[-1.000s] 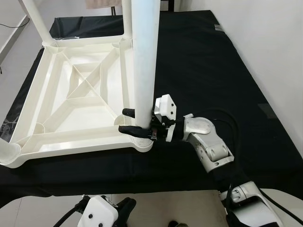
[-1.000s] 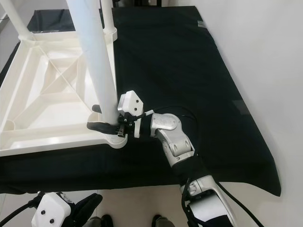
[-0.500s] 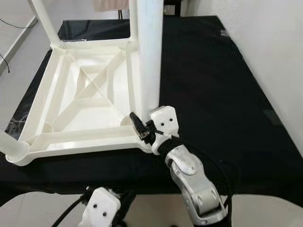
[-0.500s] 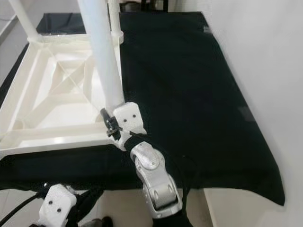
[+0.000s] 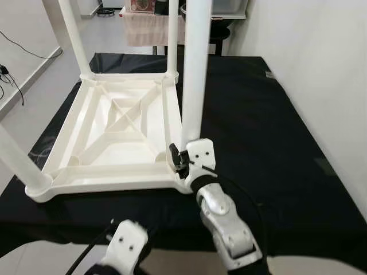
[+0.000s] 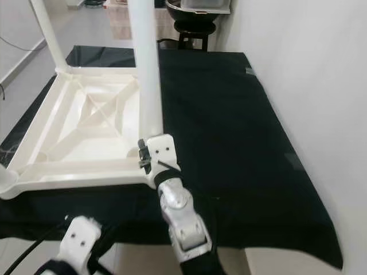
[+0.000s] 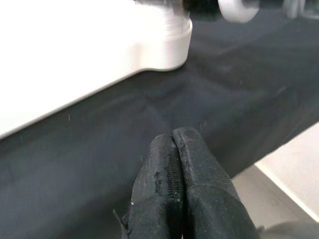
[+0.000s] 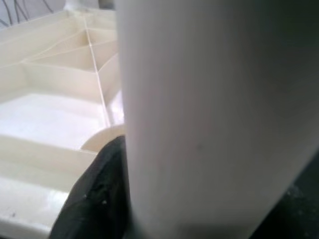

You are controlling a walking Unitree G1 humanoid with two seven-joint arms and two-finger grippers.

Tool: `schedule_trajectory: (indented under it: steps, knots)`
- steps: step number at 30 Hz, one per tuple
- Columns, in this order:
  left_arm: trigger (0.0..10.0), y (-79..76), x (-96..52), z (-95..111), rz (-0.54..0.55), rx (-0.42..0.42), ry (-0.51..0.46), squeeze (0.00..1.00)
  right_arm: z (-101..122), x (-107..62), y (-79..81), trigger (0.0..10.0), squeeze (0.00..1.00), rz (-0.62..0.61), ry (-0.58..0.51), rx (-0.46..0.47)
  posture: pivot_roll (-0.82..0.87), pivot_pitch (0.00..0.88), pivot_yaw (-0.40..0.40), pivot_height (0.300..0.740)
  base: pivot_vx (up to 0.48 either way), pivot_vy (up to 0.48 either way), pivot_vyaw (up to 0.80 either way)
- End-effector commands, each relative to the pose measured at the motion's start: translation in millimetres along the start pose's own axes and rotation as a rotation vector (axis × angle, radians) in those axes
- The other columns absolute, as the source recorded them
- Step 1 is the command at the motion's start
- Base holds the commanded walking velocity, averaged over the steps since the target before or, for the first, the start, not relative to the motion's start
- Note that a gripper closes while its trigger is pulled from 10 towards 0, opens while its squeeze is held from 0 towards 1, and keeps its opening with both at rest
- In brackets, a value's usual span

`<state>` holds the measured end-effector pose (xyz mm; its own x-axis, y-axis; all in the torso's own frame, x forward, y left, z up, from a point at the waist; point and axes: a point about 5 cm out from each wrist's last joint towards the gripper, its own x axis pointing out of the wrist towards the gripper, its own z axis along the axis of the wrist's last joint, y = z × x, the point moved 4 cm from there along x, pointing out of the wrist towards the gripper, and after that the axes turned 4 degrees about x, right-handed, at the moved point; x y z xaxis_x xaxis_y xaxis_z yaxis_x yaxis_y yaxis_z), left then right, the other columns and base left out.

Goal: Building children table

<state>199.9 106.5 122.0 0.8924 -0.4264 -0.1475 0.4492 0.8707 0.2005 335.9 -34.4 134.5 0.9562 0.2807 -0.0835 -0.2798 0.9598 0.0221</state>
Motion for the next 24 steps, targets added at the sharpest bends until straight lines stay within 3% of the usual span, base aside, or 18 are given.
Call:
schedule_trajectory:
  steps: [1, 2, 4, 5, 7, 9, 10, 13, 14, 17, 21, 24]
  knots:
    - [10.0, 0.5, 0.8, -7, 0.005, 0.007, 0.017, 0.00, -49, -14.3, 21.4, 10.0, 1.00, 0.015, 0.172, 0.170, 0.13, 0.078, -0.073, 0.740, 0.000, 0.000, 0.00]
    - [10.0, 1.6, 4.2, -6, 0.008, 0.009, 0.007, 0.00, -39, -10.0, 24.6, 10.0, 1.00, 0.066, 0.121, 0.222, 0.13, 0.069, -0.075, 0.740, 0.000, 0.000, 0.00]
    - [10.0, 1.6, 4.2, -6, 0.008, 0.009, 0.007, 0.00, -39, -10.0, 24.6, 10.0, 1.00, 0.066, 0.121, 0.222, 0.13, 0.069, -0.075, 0.740, 0.000, 0.000, 0.00]
    - [10.0, 2.6, 8.3, -5, 0.011, 0.012, -0.006, 0.00, -20, -4.9, 29.6, 10.0, 1.00, 0.176, 0.036, 0.242, 0.12, 0.057, -0.076, 0.740, 0.000, 0.000, 0.00]
    - [10.0, 2.6, 8.3, -5, 0.011, 0.012, -0.006, 0.00, -20, -4.9, 29.6, 10.0, 1.00, 0.176, 0.036, 0.242, 0.12, 0.057, -0.076, 0.740, 0.000, 0.000, 0.00]
    - [10.0, 2.3, 16.3, -4, 0.009, 0.014, -0.027, 0.00, 11, 7.1, 23.6, 10.0, 1.00, 0.376, -0.076, 0.176, 0.12, 0.033, -0.083, 0.740, 0.000, 0.000, 0.00]
    - [10.0, 1.6, 19.6, -3, 0.006, 0.016, -0.035, 0.00, 22, 14.6, 12.9, 10.0, 0.82, 0.454, -0.095, 0.100, 0.12, 0.023, -0.092, 0.740, 0.000, 0.000, 0.00]
    - [10.0, 1.1, 21.4, -3, 0.003, 0.017, -0.041, 0.00, 29, 19.2, 4.3, 10.0, 0.82, 0.488, -0.097, 0.054, 0.12, 0.023, -0.092, 0.740, 0.000, 0.000, 0.00]
    - [10.0, 1.3, 23.1, -2, 0.003, 0.018, -0.046, 0.00, 35, 24.3, -5.1, 10.0, 0.00, 0.521, -0.094, 0.008, 0.13, 0.013, -0.102, 0.740, 0.000, 0.000, 0.00]
    - [10.0, 2.4, 25.2, -4, 0.007, 0.019, -0.052, 0.00, 50, 31.3, -14.7, 10.0, 0.00, 0.614, -0.087, -0.028, 0.14, 0.000, -0.118, 0.740, 0.000, 0.000, 0.00]
    - [10.0, 1.3, 28.9, -5, 0.004, 0.020, -0.062, 0.00, 64, 33.6, -6.9, 10.0, 0.00, 0.819, -0.076, -0.093, 0.16, 0.000, -0.133, 0.740, 0.000, 0.000, 0.00]
    - [10.0, 1.3, 28.9, -5, 0.004, 0.020, -0.062, 0.00, 64, 33.6, -6.9, 10.0, 0.00, 0.819, -0.076, -0.093, 0.16, 0.000, -0.133, 0.740, 0.000, 0.000, 0.00]
